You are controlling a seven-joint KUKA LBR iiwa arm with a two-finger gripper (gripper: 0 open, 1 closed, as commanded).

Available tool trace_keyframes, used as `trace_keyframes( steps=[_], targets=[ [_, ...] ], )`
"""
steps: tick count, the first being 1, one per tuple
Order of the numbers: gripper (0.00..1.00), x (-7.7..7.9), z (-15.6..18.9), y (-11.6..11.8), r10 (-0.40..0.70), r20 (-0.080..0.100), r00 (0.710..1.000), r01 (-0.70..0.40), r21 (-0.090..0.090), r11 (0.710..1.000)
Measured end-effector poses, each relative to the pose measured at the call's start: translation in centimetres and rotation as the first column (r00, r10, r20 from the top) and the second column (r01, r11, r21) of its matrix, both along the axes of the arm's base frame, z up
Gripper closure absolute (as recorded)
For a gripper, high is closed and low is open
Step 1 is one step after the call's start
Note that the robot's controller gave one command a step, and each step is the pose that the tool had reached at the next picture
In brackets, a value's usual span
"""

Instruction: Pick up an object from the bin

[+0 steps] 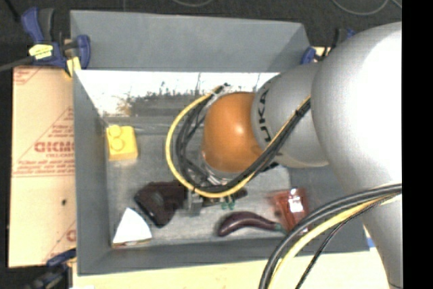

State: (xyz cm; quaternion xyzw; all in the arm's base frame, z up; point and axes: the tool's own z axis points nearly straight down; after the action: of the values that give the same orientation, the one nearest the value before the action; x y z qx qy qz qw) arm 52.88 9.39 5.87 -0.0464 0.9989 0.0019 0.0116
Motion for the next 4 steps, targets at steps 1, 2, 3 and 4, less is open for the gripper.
trace_keyframes(
  steps=[1,2,3,4],
  targets=[
    [1.00,0.0,0.2,0.0,0.007,0.001,1.000,-0.007,0.000,1.000],
    [1.00,0.0,0.4,0.0,0.010,0.002,1.000,-0.010,0.000,1.000],
    [1.00,-0.2,1.0,-0.1,0.009,-0.003,1.000,-0.009,0.000,1.000],
    [1.00,-0.2,2.5,-0.1,0.008,-0.004,1.000,-0.008,-0.001,1.000]
  ],
)
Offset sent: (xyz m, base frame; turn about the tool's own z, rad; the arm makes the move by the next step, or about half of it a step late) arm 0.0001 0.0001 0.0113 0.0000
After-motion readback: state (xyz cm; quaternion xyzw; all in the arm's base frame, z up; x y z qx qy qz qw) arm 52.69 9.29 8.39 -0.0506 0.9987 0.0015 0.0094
